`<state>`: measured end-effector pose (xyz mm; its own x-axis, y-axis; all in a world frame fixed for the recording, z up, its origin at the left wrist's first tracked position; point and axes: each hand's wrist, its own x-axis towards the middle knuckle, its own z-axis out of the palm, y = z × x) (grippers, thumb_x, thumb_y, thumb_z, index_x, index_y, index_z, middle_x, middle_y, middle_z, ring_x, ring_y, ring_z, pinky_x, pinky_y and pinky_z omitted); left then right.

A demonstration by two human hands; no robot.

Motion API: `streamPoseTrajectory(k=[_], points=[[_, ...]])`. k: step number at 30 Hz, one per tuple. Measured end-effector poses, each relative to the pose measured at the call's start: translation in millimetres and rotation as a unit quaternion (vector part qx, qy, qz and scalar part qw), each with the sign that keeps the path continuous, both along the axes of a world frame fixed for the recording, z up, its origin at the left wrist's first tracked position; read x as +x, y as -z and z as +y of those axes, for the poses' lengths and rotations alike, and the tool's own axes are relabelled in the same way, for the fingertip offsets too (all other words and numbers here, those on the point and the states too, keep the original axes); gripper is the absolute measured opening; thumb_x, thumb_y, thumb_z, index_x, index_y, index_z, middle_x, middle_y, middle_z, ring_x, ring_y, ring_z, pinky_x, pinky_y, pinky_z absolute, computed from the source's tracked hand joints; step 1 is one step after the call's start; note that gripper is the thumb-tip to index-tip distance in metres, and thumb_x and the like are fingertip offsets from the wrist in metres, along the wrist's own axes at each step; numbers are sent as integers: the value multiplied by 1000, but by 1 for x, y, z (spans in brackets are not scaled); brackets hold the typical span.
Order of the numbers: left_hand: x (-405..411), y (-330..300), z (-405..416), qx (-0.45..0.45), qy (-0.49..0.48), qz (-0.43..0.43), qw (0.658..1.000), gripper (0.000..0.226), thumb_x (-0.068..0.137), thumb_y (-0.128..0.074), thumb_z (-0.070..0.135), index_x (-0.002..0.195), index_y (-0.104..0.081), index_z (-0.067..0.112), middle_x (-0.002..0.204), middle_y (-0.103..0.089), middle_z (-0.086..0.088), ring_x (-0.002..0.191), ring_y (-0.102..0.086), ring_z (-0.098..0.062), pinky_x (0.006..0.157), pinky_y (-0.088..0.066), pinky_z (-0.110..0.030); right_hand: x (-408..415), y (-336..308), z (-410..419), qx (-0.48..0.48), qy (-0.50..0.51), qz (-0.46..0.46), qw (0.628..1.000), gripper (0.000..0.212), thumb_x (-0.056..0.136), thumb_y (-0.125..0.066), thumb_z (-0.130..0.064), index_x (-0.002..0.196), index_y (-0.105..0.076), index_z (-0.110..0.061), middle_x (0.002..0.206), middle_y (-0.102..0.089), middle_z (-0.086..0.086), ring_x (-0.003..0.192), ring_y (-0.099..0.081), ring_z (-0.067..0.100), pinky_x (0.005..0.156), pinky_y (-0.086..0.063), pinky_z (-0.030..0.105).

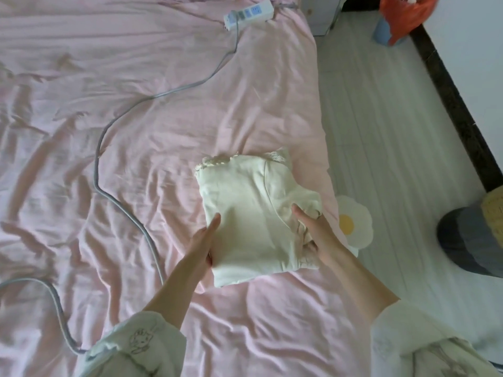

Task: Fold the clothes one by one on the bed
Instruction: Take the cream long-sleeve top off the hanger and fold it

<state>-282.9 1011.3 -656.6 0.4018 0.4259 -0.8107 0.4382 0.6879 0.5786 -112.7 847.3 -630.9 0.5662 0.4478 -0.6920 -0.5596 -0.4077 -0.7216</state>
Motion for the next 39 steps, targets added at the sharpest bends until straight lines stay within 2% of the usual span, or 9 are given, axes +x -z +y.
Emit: streamPoseTrajectory(k=[3,7,10,15,23,26,31,34,39], points=[[13,-21,9,-18,-1,-35,999,68,67,-72,58,118,-63,15,113,-69,-8,106,-64,-27,93,-50,-45,6,-7,9,11,6,83,996,53,71,-73,-53,111,-65,-19,104,-72,4,96,-69,23,89,-53,41],[8,-50,20,-48,43,-63,996,41,80,-68,34,114,-64,12,108,-70,-10,103,-65,-28,93,-49,-43,-3,-31,2,52,29,187,981,18,84,-65,-26,97,-69,-13,90,-74,7,88,-68,23,82,-51,35],[-3,-82,24,-35,116,-110,987,61,63,-84,28,116,-63,7,112,-69,-11,106,-65,-27,90,-52,-38,-14,-51,-14,67,60,187,978,20,81,-65,-16,99,-69,-8,85,-73,11,91,-67,28,94,-48,43],[-8,-150,13,66,242,-159,955,89,36,-94,35,112,-63,2,111,-70,-10,105,-65,-21,86,-52,-29,-30,-118,-52,131,117,154,972,34,77,-67,-16,109,-68,-8,101,-72,13,94,-69,29,87,-51,46],[36,-285,-61,399,323,-192,837,24,75,-77,14,91,-66,-1,86,-63,-4,80,-58,-18,66,-44,-20,-45,-268,-157,233,145,-29,961,34,89,-55,-17,123,-59,-16,118,-66,8,107,-63,26,90,-49,41],[57,-329,-98,471,308,-247,789,18,74,-79,20,80,-63,14,118,-49,0,108,-50,-17,85,-39,-24,-46,-306,-202,213,203,-135,946,41,84,-64,-22,124,-58,-17,117,-67,6,109,-63,26,95,-48,43],[90,-405,-178,337,337,-395,786,30,68,-75,41,89,-75,19,128,-57,8,125,-47,-11,107,-32,-31,-44,-365,-291,194,292,-277,895,43,78,-71,-30,118,-61,-14,110,-70,6,102,-66,24,91,-50,39],[111,-442,-253,250,338,-465,779,46,51,-80,53,80,-76,18,93,-73,-2,88,-68,-18,80,-52,-31,-35,-392,-358,213,343,-296,866,71,62,-74,-39,125,-55,-10,114,-67,10,105,-64,26,94,-48,42],[150,-460,-365,190,425,-529,709,57,59,-81,46,110,-64,27,114,-68,-1,104,-66,-19,82,-57,-34,-9,-418,-462,286,344,-306,840,28,83,-58,-34,100,-69,-14,102,-71,6,99,-66,22,95,-46,40]])
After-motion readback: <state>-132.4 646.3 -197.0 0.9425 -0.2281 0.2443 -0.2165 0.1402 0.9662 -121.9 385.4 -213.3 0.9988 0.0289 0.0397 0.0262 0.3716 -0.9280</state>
